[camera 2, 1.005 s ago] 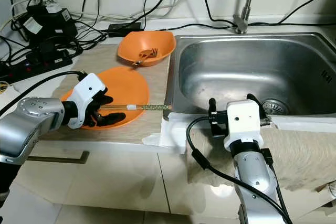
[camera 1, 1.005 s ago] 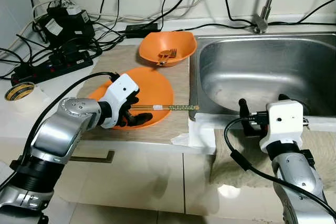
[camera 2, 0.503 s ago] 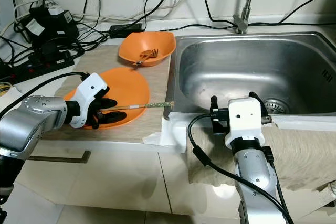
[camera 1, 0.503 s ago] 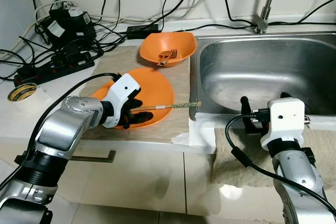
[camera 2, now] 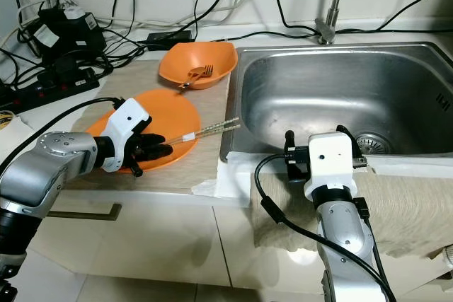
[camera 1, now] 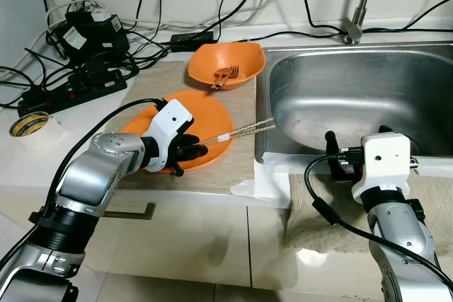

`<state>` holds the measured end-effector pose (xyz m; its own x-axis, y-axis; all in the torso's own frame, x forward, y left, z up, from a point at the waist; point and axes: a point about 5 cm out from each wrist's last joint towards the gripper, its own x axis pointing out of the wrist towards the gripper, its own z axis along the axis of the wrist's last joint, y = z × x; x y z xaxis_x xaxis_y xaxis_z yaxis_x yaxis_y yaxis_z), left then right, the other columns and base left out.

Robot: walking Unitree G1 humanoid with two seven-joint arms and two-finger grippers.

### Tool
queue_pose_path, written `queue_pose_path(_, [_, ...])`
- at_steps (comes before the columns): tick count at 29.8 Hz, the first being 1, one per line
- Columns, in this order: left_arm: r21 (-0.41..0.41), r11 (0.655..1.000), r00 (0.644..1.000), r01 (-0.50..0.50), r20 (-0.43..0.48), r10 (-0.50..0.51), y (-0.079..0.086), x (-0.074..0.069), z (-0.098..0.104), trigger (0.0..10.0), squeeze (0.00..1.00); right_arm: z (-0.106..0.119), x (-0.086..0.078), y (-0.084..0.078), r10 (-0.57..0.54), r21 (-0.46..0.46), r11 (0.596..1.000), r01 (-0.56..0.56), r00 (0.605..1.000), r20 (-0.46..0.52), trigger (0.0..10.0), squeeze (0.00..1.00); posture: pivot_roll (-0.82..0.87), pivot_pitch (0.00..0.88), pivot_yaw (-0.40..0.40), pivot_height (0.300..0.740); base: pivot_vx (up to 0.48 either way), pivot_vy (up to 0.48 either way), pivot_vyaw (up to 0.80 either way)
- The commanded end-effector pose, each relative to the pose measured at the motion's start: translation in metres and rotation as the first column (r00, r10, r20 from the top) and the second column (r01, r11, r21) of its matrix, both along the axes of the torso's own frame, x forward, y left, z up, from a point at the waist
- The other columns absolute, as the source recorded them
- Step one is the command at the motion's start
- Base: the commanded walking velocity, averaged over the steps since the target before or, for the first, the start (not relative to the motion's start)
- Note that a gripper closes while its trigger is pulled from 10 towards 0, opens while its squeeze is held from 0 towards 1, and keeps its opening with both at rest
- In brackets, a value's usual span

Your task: Kitchen organization

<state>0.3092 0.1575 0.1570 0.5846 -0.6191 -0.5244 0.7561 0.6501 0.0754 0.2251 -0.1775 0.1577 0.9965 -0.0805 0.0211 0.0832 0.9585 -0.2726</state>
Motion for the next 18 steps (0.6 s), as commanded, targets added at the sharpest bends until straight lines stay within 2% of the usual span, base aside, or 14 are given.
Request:
queue_pose_path(1, [0.043, 0.999, 0.994, -0.033, -0.101, 0.037, 0.006, -0.006, -0.024, 0.0, 0.00, 0.004, 0.002, 0.002, 0.005, 0.000, 1.000, -0.005, 1.000, 0.022, 10.0, 0.00, -0.04, 0.000, 0.106, 0.736, 0.000, 0.000, 0.00])
queue_pose_path(4, [0.035, 0.999, 0.995, -0.038, -0.086, 0.041, 0.006, -0.005, -0.023, 0.0, 0.00, 0.004, 0.002, 0.002, 0.005, 0.000, 1.000, -0.005, 1.000, 0.022, 10.0, 0.00, -0.04, 0.000, 0.105, 0.736, 0.000, 0.000, 0.00])
queue_pose_path(6, [-0.018, 0.997, 0.995, -0.073, -0.067, 0.072, 0.003, -0.006, -0.024, 0.0, 0.00, 0.003, 0.003, 0.001, 0.009, -0.001, 1.000, -0.009, 1.000, 0.018, 10.0, 0.00, -0.03, 0.000, 0.093, 0.736, 0.000, 0.000, 0.00])
queue_pose_path(9, [-0.051, 0.994, 0.994, -0.100, -0.052, 0.098, 0.001, -0.007, -0.023, 0.0, 0.00, 0.003, 0.003, 0.001, 0.013, -0.003, 1.000, -0.013, 1.000, 0.015, 10.0, 0.00, -0.03, 0.000, 0.089, 0.736, 0.000, 0.000, 0.00])
queue_pose_path(15, [-0.085, 0.991, 0.994, -0.106, 0.016, 0.107, 0.004, -0.003, -0.008, 0.0, 0.00, 0.002, 0.004, 0.000, 0.017, -0.008, 1.000, -0.017, 1.000, 0.009, 10.0, 0.00, -0.02, 0.000, 0.086, 0.736, 0.000, 0.000, 0.00])
queue_pose_path(18, [-0.124, 0.988, 0.994, -0.094, 0.052, 0.101, -0.001, -0.003, 0.000, 0.0, 0.00, 0.001, 0.004, 0.000, 0.019, -0.007, 1.000, -0.019, 1.000, 0.007, 10.0, 0.00, -0.02, 0.000, 0.084, 0.736, 0.000, 0.000, 0.00])
